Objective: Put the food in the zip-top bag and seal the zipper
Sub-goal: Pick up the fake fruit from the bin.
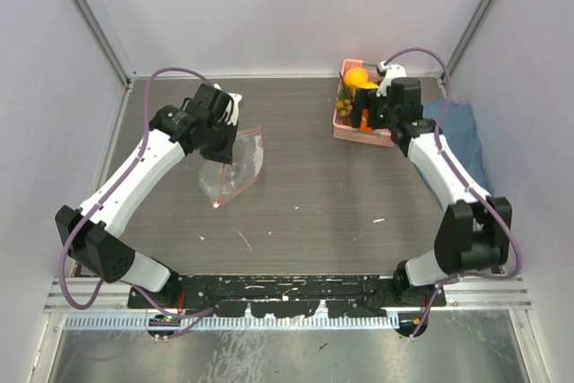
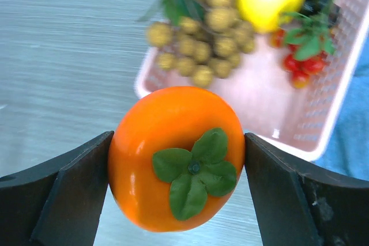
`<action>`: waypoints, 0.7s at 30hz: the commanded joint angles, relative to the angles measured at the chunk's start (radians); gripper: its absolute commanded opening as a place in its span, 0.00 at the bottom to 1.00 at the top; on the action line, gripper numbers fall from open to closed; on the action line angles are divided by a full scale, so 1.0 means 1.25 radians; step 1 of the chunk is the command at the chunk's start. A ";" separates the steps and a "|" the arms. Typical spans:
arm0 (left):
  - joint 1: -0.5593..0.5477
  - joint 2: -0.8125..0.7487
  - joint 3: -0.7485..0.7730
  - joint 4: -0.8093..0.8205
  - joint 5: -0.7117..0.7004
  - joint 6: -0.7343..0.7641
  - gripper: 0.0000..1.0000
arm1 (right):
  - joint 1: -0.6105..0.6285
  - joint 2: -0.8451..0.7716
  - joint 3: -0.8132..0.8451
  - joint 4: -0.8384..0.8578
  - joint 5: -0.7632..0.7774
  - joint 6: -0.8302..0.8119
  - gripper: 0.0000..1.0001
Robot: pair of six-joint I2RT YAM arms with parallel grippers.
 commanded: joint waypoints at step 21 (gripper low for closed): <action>0.001 -0.069 -0.011 0.043 0.056 -0.041 0.00 | 0.509 -0.280 -0.180 0.423 -0.018 0.192 0.70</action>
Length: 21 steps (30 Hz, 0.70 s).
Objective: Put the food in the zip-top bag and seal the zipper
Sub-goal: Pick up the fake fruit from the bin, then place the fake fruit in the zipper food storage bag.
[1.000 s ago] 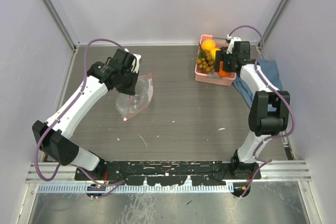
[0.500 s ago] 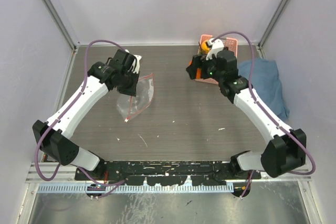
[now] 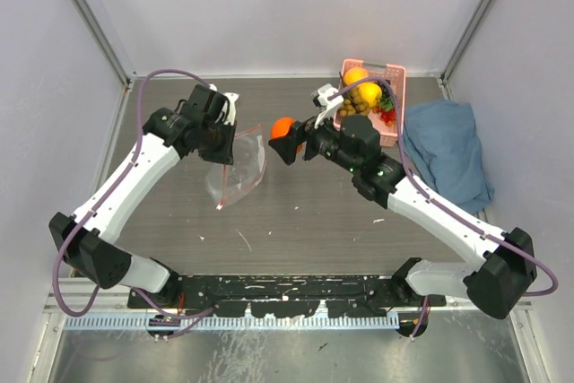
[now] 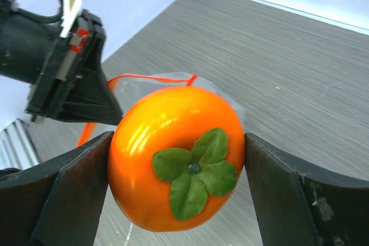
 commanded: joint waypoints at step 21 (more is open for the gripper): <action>0.001 -0.040 -0.008 0.092 0.145 -0.115 0.00 | 0.127 0.104 -0.191 0.729 -0.051 0.151 0.70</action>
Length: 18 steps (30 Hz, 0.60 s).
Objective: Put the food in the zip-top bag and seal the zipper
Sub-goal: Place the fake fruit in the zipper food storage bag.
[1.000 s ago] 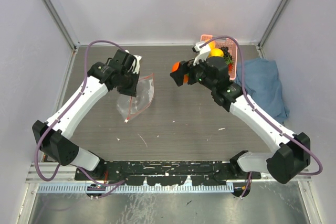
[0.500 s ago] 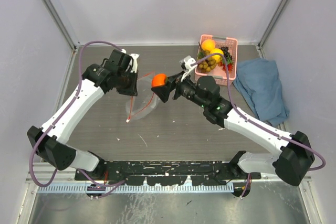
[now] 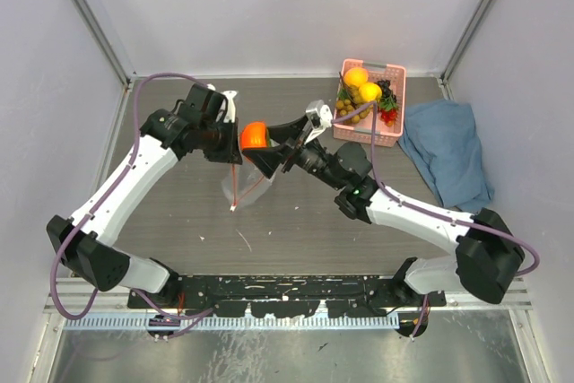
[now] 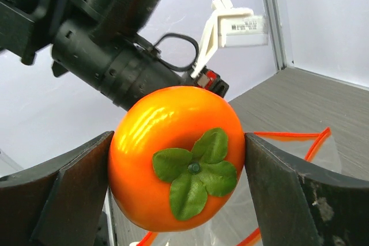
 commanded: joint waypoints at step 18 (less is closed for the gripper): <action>0.011 -0.076 -0.062 0.101 0.138 -0.071 0.00 | 0.005 0.161 -0.090 0.113 0.070 -0.128 0.72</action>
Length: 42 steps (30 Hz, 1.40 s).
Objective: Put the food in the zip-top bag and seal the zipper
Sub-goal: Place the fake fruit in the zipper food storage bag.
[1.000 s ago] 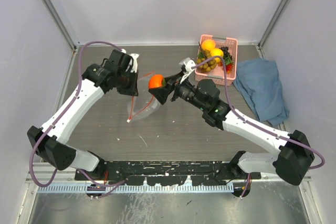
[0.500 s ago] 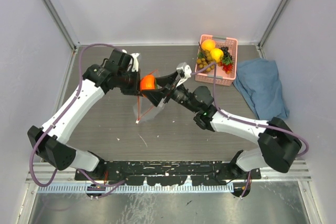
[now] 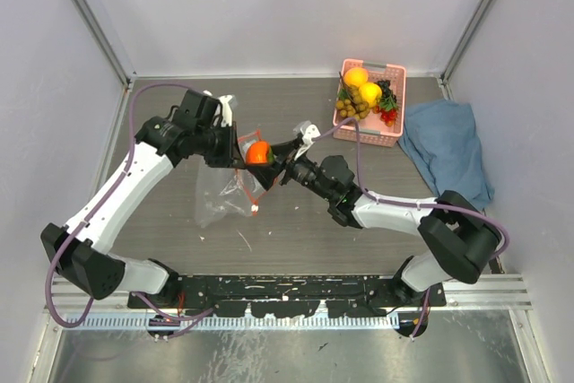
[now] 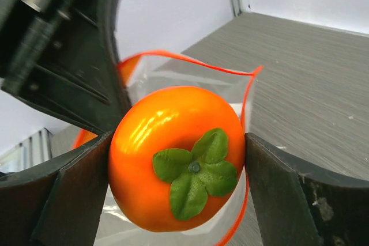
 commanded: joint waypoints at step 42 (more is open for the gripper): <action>-0.014 -0.006 0.000 0.073 0.235 -0.001 0.00 | -0.034 0.008 -0.012 -0.060 0.064 -0.187 0.77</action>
